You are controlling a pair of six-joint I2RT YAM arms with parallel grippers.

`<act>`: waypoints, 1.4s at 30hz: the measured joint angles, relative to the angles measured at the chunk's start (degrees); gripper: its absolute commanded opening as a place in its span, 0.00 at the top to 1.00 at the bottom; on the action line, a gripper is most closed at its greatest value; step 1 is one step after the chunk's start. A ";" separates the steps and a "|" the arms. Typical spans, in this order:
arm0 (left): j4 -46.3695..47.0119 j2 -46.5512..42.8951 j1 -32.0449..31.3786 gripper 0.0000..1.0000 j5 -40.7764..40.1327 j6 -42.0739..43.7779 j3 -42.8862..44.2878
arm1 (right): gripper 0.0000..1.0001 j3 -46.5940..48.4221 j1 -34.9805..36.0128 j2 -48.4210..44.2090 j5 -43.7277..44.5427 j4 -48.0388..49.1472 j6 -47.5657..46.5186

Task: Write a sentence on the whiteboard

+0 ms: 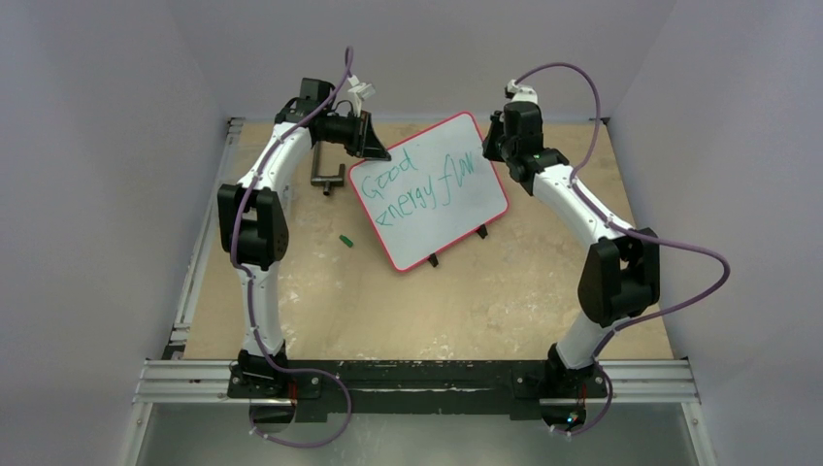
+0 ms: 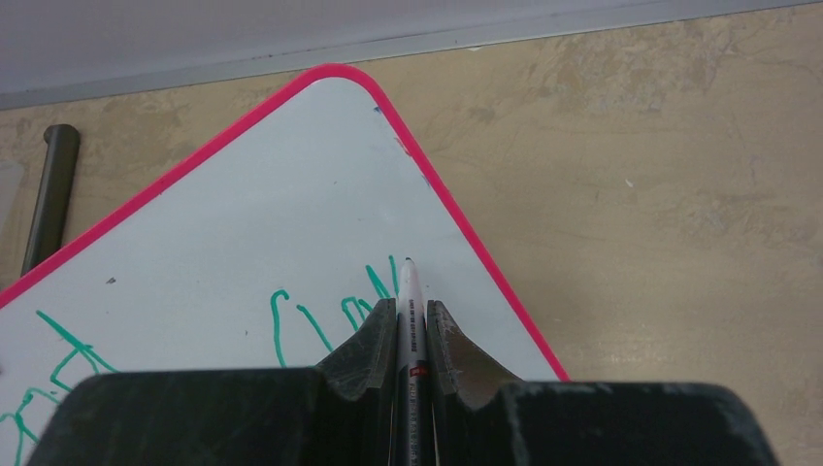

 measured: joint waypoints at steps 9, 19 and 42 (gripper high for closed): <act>-0.04 -0.04 0.00 1.00 0.00 0.02 0.00 | 1.00 -0.76 -2.10 -0.17 0.02 -0.07 0.00; -0.02 -0.04 0.00 1.00 0.00 0.02 0.00 | 1.00 -0.76 -2.40 -0.04 -0.07 -0.02 0.00; -0.04 -0.04 0.00 1.00 0.00 0.07 0.00 | 1.00 -0.50 -2.40 2.47 -1.62 0.13 0.02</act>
